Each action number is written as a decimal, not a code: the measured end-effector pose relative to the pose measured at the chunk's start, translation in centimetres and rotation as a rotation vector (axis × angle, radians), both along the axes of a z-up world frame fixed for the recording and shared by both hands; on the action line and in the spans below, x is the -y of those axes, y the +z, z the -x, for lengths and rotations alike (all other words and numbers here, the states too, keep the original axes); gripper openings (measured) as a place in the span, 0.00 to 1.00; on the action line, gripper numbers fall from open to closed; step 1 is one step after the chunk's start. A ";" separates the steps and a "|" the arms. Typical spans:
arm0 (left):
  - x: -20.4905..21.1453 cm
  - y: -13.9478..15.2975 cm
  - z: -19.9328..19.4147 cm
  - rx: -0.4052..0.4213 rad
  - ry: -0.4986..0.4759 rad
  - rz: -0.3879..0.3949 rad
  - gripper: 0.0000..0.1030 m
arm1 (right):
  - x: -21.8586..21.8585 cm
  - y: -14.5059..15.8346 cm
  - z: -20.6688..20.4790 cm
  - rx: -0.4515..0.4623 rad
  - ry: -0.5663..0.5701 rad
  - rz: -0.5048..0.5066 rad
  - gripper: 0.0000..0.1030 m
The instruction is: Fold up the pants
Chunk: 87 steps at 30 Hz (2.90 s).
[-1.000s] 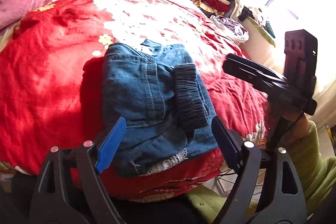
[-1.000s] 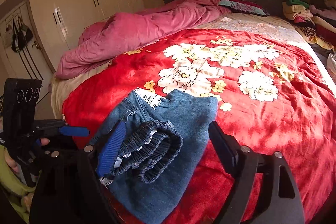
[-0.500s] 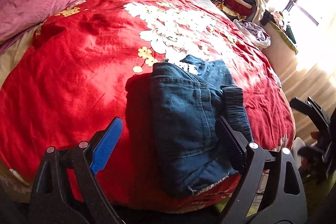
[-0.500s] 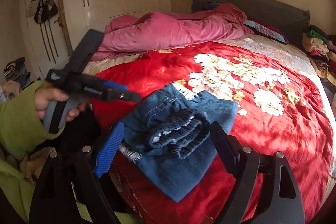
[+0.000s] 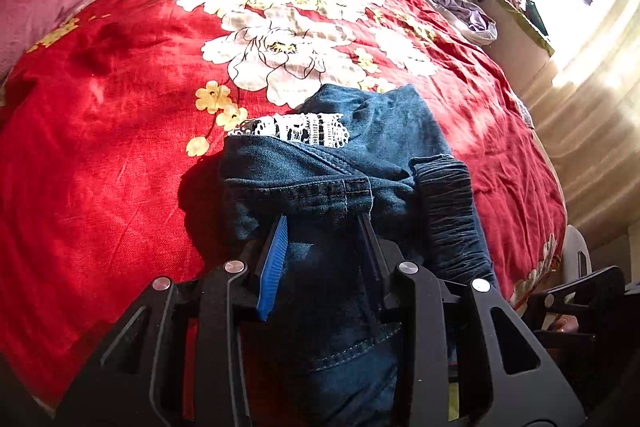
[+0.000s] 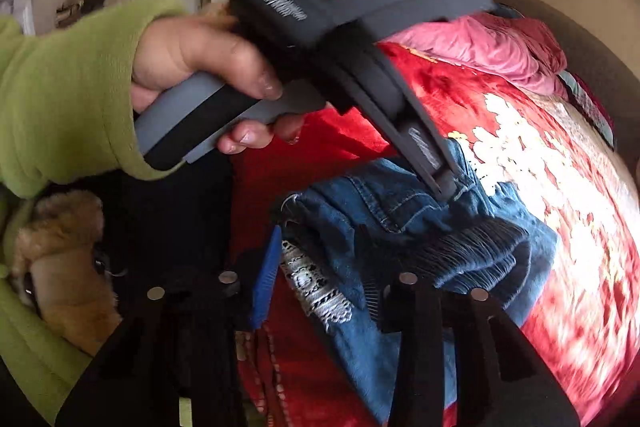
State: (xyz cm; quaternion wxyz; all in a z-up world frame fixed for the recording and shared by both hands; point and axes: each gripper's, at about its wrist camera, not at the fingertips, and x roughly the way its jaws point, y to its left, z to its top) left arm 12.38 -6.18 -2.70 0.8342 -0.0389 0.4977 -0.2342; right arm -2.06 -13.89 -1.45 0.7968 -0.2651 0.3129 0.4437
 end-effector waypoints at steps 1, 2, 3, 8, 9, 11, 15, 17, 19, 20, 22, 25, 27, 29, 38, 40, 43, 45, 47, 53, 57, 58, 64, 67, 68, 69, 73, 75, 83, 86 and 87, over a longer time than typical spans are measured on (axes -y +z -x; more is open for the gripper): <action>-0.1 -0.2 -0.2 -0.004 -0.001 0.004 0.26 | -0.5 -0.4 -0.2 0.025 0.007 0.019 0.33; -0.2 -0.3 -0.4 -0.008 -0.002 0.008 0.26 | -1.0 -0.8 -0.6 0.043 0.012 0.041 0.28; -0.2 -0.3 -0.6 -0.010 -0.003 0.010 0.26 | -1.5 -1.3 -1.0 0.052 0.018 0.061 0.21; -0.5 -0.5 -0.6 -0.011 -0.004 0.024 0.26 | -1.9 -0.9 0.2 -0.014 0.112 0.066 0.04; -0.5 -0.5 -0.5 -0.011 -0.006 0.029 0.26 | -1.5 -0.5 0.8 -0.028 0.133 0.048 0.04; -0.6 -0.5 -0.6 -0.008 -0.007 0.038 0.26 | -1.1 -1.2 1.2 -0.030 0.118 0.095 0.04; -0.9 -0.7 -0.6 -0.002 -0.001 0.065 0.26 | -0.8 -3.0 0.4 -0.097 0.066 0.075 0.04; -1.3 -0.5 -0.2 0.015 0.007 0.088 0.27 | -0.7 -2.8 0.5 -0.108 0.059 0.056 0.08; -1.8 0.0 0.5 0.034 0.021 0.102 0.31 | -0.1 -1.9 0.7 -0.122 0.057 0.022 0.13; -2.0 0.3 0.9 0.047 0.031 0.103 0.36 | 0.4 -1.4 0.6 -0.138 0.050 -0.005 0.15; -2.5 0.7 1.7 0.069 0.050 0.097 0.39 | 1.8 0.1 0.5 -0.151 0.021 -0.050 0.15; -3.2 1.0 2.8 0.096 0.079 0.085 0.40 | 3.9 2.8 -0.1 -0.120 -0.026 -0.120 0.15; -3.4 1.0 3.5 0.106 0.080 0.077 0.41 | 5.3 4.6 -1.3 -0.104 -0.077 -0.174 0.15; -3.6 0.8 4.2 0.110 0.090 0.064 0.41 | 6.0 6.1 -3.2 -0.070 -0.149 -0.185 0.15; -2.6 -0.7 6.2 0.085 0.063 0.026 0.44 | 5.4 5.0 -14.3 -0.186 -0.267 -0.066 0.15; -2.4 -0.7 6.6 0.095 0.054 0.010 0.44 | 4.4 3.8 -15.1 -0.199 -0.249 -0.040 0.15; -2.3 -0.8 7.1 0.095 0.046 0.004 0.46 | 3.0 1.4 -16.0 -0.232 -0.242 -0.009 0.24; -2.2 -1.0 7.3 0.089 0.044 0.004 0.50 | 2.5 0.9 -15.6 -0.239 -0.230 0.010 0.32; -2.1 -1.3 7.7 0.080 0.039 0.010 0.52 | 1.7 0.4 -15.7 -0.233 -0.216 0.036 0.32; -1.7 -1.6 8.1 0.086 0.031 -0.007 0.54 | 0.0 -0.7 -15.1 -0.191 -0.218 0.136 0.09; -1.7 -1.6 8.1 0.081 0.031 0.000 0.55 | -0.8 -0.7 -15.3 -0.077 -0.254 0.214 0.08; -1.8 -1.6 8.1 0.081 0.031 0.001 0.55 | -0.7 -1.1 -15.9 -0.092 -0.267 0.209 0.08; -1.8 -1.5 8.3 0.075 0.029 0.010 0.55 | 0.4 -2.1 -17.2 -0.145 -0.338 0.134 0.08; -1.7 -1.5 8.4 0.076 0.028 0.007 0.55 | 0.6 -1.7 -17.0 -0.136 -0.353 0.113 0.09; -1.7 -1.5 8.4 0.075 0.028 0.007 0.55 | 0.8 -1.5 -16.9 -0.142 -0.361 0.099 0.10; -1.7 -1.5 8.4 0.074 0.028 0.007 0.55 | 0.9 -1.2 -16.8 -0.146 -0.366 0.079 0.13; -1.8 -1.3 8.5 0.077 0.030 0.010 0.55 | 2.0 0.7 -15.9 -0.125 -0.393 0.002 0.26; -1.9 -1.1 8.7 0.080 0.031 0.009 0.55 | 2.6 1.7 -15.3 -0.114 -0.405 -0.040 0.34; -1.7 0.6 9.5 0.124 0.041 0.012 0.60 | 5.8 5.2 -12.4 -0.061 -0.454 -0.155 0.47; -1.6 1.2 9.7 0.140 0.048 0.010 0.61 | 6.8 6.0 -11.4 -0.049 -0.471 -0.183 0.47; -1.6 1.5 9.7 0.146 0.050 0.009 0.61 | 7.1 6.2 -11.1 -0.045 -0.476 -0.191 0.47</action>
